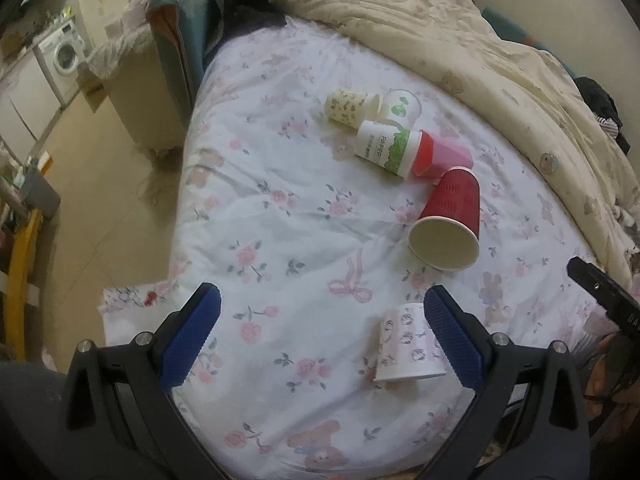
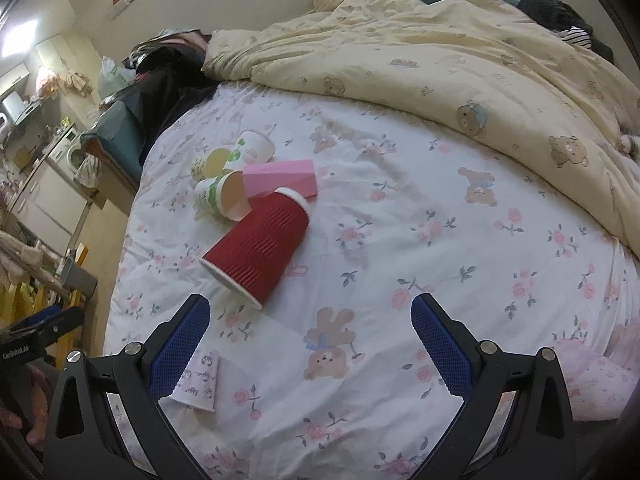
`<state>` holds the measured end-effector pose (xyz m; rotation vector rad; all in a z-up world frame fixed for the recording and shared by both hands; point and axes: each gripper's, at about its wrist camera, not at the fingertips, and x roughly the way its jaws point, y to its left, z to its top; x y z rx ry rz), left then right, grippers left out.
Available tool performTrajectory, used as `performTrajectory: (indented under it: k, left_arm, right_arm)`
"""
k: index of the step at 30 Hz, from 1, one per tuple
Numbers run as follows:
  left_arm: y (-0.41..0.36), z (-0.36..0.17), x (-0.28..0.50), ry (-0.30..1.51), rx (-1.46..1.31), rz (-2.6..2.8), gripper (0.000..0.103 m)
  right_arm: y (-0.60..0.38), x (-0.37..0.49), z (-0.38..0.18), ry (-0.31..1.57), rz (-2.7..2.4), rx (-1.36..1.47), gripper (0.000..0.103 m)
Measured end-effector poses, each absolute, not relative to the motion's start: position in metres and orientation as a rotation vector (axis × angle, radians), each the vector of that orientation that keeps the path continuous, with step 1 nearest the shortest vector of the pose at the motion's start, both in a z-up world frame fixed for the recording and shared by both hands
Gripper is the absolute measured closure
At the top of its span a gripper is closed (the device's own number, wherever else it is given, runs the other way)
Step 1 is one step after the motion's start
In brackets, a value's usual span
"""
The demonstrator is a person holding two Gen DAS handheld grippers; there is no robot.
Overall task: Flip cup upside down
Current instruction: 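Lower the right tool onto the upright white cup and close around it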
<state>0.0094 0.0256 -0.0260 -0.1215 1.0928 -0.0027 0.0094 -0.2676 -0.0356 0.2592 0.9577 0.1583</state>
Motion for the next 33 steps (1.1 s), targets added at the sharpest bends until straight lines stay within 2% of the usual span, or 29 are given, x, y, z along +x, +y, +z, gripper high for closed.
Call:
performTrajectory:
  k: [7, 18, 19, 21, 24, 31, 33]
  left_arm:
    - [0.024, -0.040, 0.011, 1.169, -0.143, -0.011, 0.000]
    - [0.033, -0.038, 0.011, 1.166, -0.106, 0.054, 0.000]
    - [0.035, -0.038, 0.012, 1.167, -0.117, 0.058, 0.000]
    - [0.038, -0.039, 0.013, 1.175, -0.136, 0.060, 0.000]
    - [0.036, -0.039, 0.014, 1.188, -0.154, 0.046, 0.000]
    - [0.030, -0.042, 0.017, 1.195, -0.126, 0.040, 0.000]
    - [0.031, -0.042, 0.018, 1.196, -0.135, 0.045, 0.000]
  right_arm:
    - [-0.241, 0.017, -0.031, 1.017, 0.257, 0.236, 0.000]
    - [-0.187, 0.056, -0.073, 1.329, 0.445, 0.301, 0.001]
    - [-0.184, 0.059, -0.082, 1.384, 0.450, 0.339, 0.002]
    - [-0.177, 0.062, -0.099, 1.476, 0.474, 0.412, 0.015]
    - [-0.164, 0.067, -0.121, 1.573, 0.485, 0.491, 0.019]
    - [-0.156, 0.063, -0.165, 1.697, 0.395, 0.639, 0.019]
    - [-0.154, 0.059, -0.171, 1.710, 0.391, 0.665, 0.023]
